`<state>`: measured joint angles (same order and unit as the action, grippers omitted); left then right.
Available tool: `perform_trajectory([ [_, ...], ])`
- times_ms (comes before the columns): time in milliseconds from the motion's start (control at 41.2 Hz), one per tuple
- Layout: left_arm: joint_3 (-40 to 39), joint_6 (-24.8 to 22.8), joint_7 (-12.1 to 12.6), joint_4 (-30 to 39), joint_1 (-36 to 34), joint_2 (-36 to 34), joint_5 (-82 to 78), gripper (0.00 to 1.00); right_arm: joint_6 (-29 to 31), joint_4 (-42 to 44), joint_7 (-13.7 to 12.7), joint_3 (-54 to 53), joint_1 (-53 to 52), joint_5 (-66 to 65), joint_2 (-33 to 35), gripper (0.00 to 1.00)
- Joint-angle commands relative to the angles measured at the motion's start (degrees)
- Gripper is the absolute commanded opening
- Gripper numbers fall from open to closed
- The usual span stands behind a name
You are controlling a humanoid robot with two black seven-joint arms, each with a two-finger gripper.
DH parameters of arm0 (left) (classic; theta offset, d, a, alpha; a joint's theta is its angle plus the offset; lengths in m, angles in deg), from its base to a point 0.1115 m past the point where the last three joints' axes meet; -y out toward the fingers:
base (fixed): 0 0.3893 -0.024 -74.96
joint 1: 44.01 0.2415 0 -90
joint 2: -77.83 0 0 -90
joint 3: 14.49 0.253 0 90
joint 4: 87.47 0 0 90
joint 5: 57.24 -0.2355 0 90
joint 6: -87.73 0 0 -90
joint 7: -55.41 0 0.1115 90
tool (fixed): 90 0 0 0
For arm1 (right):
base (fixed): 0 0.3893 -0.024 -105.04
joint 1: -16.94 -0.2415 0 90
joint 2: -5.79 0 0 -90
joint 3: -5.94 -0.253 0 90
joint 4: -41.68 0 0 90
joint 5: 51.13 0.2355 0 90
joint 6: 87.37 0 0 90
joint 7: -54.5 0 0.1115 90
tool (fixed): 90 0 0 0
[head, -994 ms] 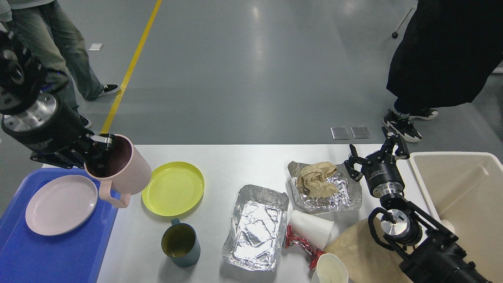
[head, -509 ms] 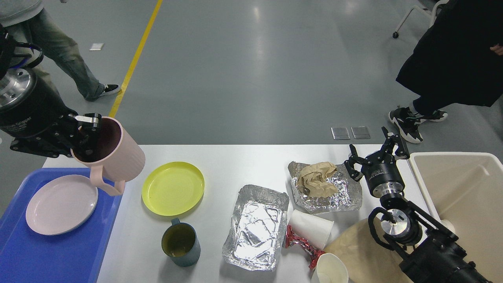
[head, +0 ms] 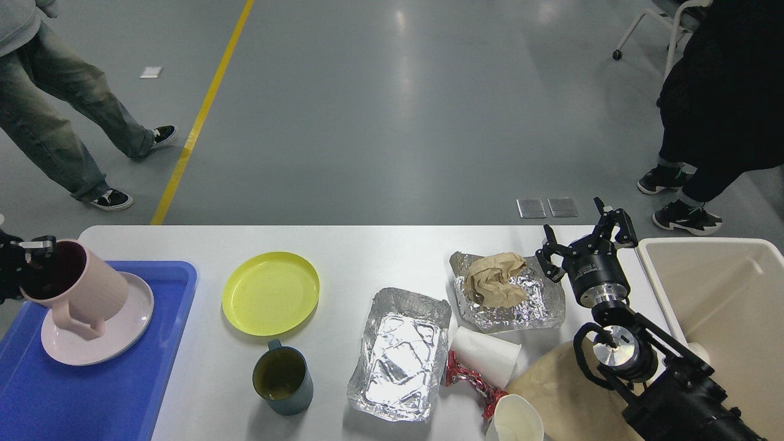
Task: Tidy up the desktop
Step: 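Lift the pink mug and place it at the blue tray's near corner, then release the mug and raise the left gripper away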
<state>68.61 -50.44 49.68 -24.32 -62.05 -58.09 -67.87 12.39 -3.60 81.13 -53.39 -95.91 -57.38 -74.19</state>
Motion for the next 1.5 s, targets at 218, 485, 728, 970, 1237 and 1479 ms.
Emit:
perform_trajectory([
  [218, -14.8, 0.4, -0.5, -21.3, 28.7, -6.5, -4.8, 0.01, 0.0, 0.0, 0.0, 0.0, 0.0, 0.0, 0.0, 1.00],
  [485, -30.1, 0.8, -1.2, -31.7, 48.8, -6.1, -5.0, 0.01, 0.0, 0.0, 0.0, 0.0, 0.0, 0.0, 0.0, 1.00],
  [728, -31.7, 0.8, -1.7, -33.8, 52.0, -5.9, -5.0, 0.01, 0.0, 0.0, 0.0, 0.0, 0.0, 0.0, 0.0, 1.00],
  [970, -31.9, 0.8, -1.6, -34.1, 52.7, -5.6, -4.8, 0.02, 0.0, 0.0, 0.0, 0.0, 0.0, 0.0, 0.0, 1.00],
  [1237, -31.9, 1.1, -1.6, -34.1, 53.1, -5.6, -4.2, 0.08, 0.0, 0.0, 0.0, 0.0, 0.0, 0.0, 0.0, 1.00],
  [1479, -31.9, 6.6, -1.4, -34.1, 53.3, -5.6, -1.4, 0.66, 0.0, 0.0, 0.0, 0.0, 0.0, 0.0, 0.0, 1.00],
])
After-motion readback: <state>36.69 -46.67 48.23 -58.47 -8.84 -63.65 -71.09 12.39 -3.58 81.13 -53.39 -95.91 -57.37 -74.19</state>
